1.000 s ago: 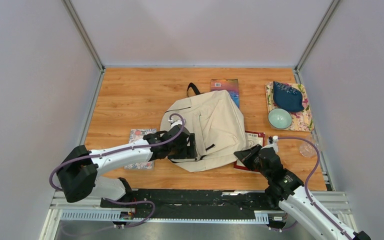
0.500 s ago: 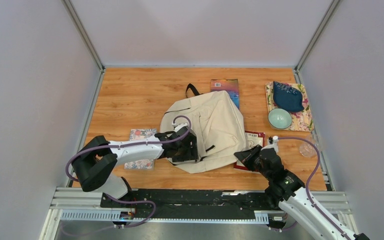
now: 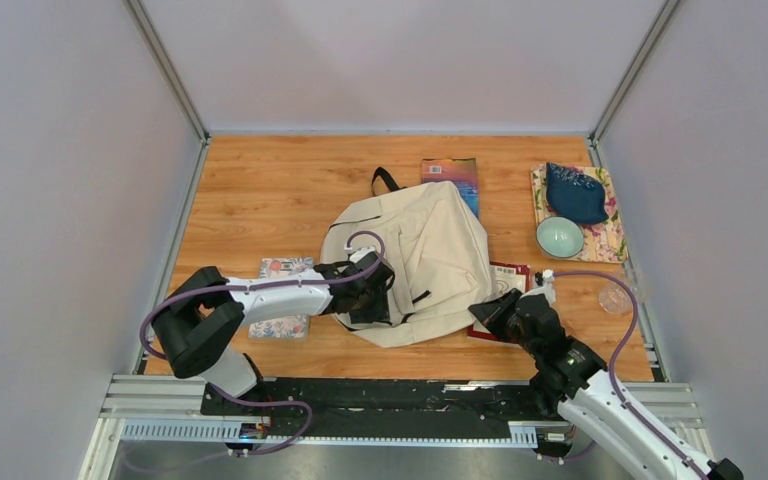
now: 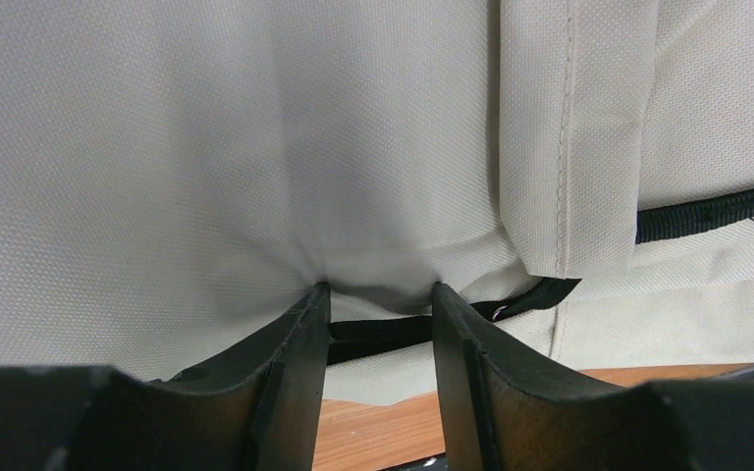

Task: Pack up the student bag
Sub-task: Place the student bag at the center of the board.

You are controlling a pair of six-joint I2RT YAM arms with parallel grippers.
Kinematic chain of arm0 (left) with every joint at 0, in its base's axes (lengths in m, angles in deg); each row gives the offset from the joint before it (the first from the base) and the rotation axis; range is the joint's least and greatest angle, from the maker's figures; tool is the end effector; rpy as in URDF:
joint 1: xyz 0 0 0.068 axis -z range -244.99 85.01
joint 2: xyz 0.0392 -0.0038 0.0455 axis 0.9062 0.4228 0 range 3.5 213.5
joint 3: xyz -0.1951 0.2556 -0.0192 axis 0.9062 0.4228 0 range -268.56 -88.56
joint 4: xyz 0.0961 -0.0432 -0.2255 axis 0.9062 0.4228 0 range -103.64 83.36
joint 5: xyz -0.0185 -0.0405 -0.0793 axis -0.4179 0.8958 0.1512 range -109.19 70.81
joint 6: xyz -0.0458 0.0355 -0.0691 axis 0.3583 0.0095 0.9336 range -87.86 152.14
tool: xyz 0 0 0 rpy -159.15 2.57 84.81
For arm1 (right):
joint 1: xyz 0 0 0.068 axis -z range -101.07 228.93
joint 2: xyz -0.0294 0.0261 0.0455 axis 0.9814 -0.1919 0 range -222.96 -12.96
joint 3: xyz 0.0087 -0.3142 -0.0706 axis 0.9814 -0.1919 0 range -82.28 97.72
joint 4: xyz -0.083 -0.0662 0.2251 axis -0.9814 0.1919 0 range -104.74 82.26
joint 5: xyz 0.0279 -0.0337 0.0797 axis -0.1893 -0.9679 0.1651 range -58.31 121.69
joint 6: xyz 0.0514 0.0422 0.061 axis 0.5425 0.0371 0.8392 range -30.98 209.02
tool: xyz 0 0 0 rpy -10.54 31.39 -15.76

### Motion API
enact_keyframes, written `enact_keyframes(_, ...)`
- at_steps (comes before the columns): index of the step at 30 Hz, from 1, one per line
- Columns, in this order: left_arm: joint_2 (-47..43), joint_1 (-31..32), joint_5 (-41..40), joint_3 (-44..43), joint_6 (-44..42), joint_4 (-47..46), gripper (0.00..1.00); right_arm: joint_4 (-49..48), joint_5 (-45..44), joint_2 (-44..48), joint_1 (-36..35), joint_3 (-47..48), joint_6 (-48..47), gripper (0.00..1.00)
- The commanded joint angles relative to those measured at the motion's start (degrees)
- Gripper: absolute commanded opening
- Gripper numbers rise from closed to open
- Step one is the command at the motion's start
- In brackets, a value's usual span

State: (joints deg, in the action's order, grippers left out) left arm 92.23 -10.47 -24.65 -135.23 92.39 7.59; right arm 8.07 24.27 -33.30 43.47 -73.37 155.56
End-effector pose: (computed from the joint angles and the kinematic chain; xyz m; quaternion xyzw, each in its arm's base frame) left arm 0.1773 -0.2354 0.1799 -0.0595 0.9701 -0.1693 0.1634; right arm 0.0802 0.0443 0.1491 0.2654 0.8418 0.3266 0.3380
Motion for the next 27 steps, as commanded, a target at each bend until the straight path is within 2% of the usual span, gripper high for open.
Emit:
enact_keyframes(1, 4.4, 0.7, 3.9, -0.4, 1.5, -5.2, 0.49, -3.5, 4.8, -2.0, -2.2, 2.3, -1.1, 0.00)
enact_keyframes(4, 5.2, 0.6, 4.6, -1.4, 1.0, -5.1, 0.47, -3.5, 4.8, -2.2, -2.5, 2.3, -1.1, 0.00)
enact_keyframes(5, 5.4, 0.6, 4.8, -1.6, 0.9, -5.2, 0.43, -3.2, 4.5, -2.0, -2.6, 2.3, -1.1, 0.00)
enact_keyframes(8, 5.4, 0.6, 5.1, -1.5, 0.9, -5.2, 0.43, -2.3, 4.3, -1.6, -2.6, 2.4, -1.1, 0.00)
enact_keyframes(9, 5.2, 0.6, 5.1, -1.4, 0.7, -5.2, 0.52, -2.1, 4.1, -1.4, -2.7, 2.3, -1.1, 0.00)
enact_keyframes(14, 3.1, 0.6, 4.2, 0.1, 0.4, -5.2, 0.61, -1.6, 3.9, -1.1, -2.7, 1.9, -1.1, 0.00)
enact_keyframes(18, 1.9, 0.4, 3.6, -0.2, 0.5, -4.0, 0.74, -1.5, 3.8, -1.2, -2.7, 1.9, -0.9, 0.00)
enact_keyframes(22, -1.3, 0.3, 2.4, 0.5, 2.1, -1.4, 0.79, -1.4, 3.5, -1.2, -2.7, 1.8, -0.3, 0.00)
enact_keyframes(27, -5.0, -0.1, 2.5, 3.3, 5.9, -0.5, 0.80, -2.5, 3.4, -1.6, -2.7, 1.6, 0.1, 0.00)
